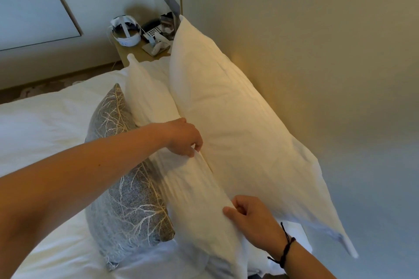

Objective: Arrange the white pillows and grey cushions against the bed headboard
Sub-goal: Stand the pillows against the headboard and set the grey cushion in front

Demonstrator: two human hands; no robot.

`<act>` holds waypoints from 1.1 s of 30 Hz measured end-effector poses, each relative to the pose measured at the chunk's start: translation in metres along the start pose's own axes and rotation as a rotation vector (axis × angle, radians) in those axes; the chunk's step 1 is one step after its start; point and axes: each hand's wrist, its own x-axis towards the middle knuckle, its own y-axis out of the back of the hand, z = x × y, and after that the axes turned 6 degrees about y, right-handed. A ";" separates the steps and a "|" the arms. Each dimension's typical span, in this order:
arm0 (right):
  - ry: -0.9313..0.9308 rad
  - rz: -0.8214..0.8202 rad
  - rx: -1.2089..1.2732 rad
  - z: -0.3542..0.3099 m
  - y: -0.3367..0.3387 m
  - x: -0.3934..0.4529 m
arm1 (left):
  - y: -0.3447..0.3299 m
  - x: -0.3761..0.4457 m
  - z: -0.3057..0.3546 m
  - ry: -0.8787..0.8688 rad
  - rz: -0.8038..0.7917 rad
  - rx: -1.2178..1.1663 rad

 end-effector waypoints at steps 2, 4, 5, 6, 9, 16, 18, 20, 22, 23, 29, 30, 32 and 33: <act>0.033 0.108 -0.025 0.009 0.000 -0.007 | 0.002 -0.003 -0.007 0.009 0.016 0.069; 0.050 0.179 -0.074 0.021 -0.001 -0.012 | 0.000 -0.004 -0.014 0.038 0.035 0.136; 0.053 0.185 -0.129 0.027 -0.002 -0.013 | -0.002 -0.005 -0.016 0.054 0.065 0.166; 0.048 0.172 -0.193 0.032 -0.004 -0.013 | -0.005 -0.005 -0.018 0.068 0.100 0.193; -0.020 0.090 -0.362 0.040 -0.012 -0.004 | -0.011 -0.005 -0.022 0.115 0.171 0.271; -0.073 -0.073 -0.464 0.023 -0.021 0.027 | -0.013 0.003 -0.032 0.149 0.244 0.172; -0.028 -0.051 -0.318 0.008 -0.022 0.041 | -0.010 0.004 -0.036 0.134 0.258 0.075; 0.018 0.012 -0.144 -0.009 -0.024 0.060 | -0.009 0.006 -0.041 0.107 0.260 0.029; 0.032 0.107 0.057 -0.028 -0.027 0.084 | -0.010 0.008 -0.046 0.082 0.265 0.003; 0.043 0.148 0.143 -0.037 -0.029 0.097 | -0.010 0.009 -0.047 0.075 0.264 -0.003; 0.079 0.226 0.189 -0.068 -0.037 0.171 | -0.011 0.027 -0.054 0.067 0.227 -0.112; 0.087 0.226 0.145 -0.069 -0.036 0.179 | -0.012 0.029 -0.058 0.062 0.221 -0.152; 0.106 0.229 0.053 -0.068 -0.035 0.190 | -0.013 0.031 -0.073 0.059 0.203 -0.174; 0.116 0.232 0.021 -0.066 -0.033 0.192 | -0.014 0.031 -0.082 0.063 0.178 -0.133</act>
